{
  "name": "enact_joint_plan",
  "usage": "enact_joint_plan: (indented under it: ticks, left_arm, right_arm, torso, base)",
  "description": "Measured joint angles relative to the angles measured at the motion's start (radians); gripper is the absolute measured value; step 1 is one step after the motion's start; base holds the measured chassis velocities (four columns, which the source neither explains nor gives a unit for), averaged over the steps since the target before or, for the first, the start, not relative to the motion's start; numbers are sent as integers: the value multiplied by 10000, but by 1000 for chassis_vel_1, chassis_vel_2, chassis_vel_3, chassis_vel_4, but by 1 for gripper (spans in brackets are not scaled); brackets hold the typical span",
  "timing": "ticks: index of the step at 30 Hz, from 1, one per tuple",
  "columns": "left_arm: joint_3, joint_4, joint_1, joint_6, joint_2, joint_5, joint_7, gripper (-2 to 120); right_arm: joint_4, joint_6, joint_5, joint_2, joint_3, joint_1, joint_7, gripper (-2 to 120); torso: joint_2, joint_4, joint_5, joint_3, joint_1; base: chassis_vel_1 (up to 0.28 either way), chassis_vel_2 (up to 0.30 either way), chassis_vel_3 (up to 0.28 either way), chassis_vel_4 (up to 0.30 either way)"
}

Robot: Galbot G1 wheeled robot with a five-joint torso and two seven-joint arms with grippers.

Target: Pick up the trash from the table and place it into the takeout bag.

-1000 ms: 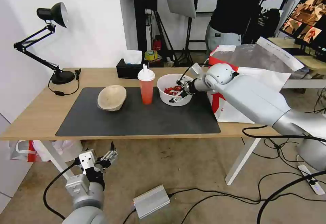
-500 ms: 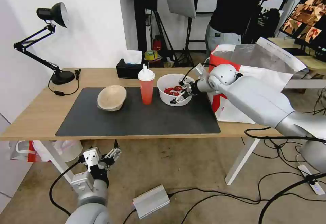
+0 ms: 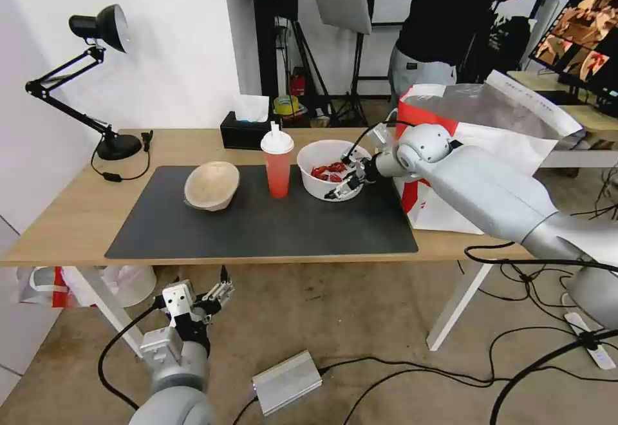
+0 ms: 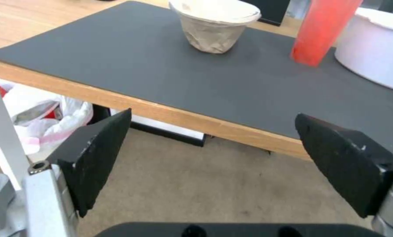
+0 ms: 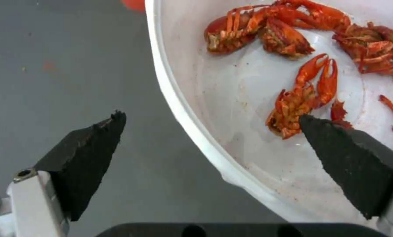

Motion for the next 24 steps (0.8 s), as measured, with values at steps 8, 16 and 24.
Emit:
enact_joint_plan:
  ticks: [8,16,24]
  left_arm:
    - [41,-60,40,-11,-11,47,0,100]
    - [34,-80,91,-84,-24,51,-1,100]
    - [192,-6,70,-138,-73,88,-7,100]
  right_arm:
    - [-189,44,0,60,64,-76,-136,100]
    - [-425,68,149,151,227,-150,-245,100]
    - [-893,37,615,296,449,-194,-336,100]
  torso:
    - [1,0,0,-1,-1]
    - [1,-2,-1,-2,-1]
    - [0,1,0,2,1]
  base:
    - [0,0,0,0]
    - [0,0,0,0]
    - [0,0,0,0]
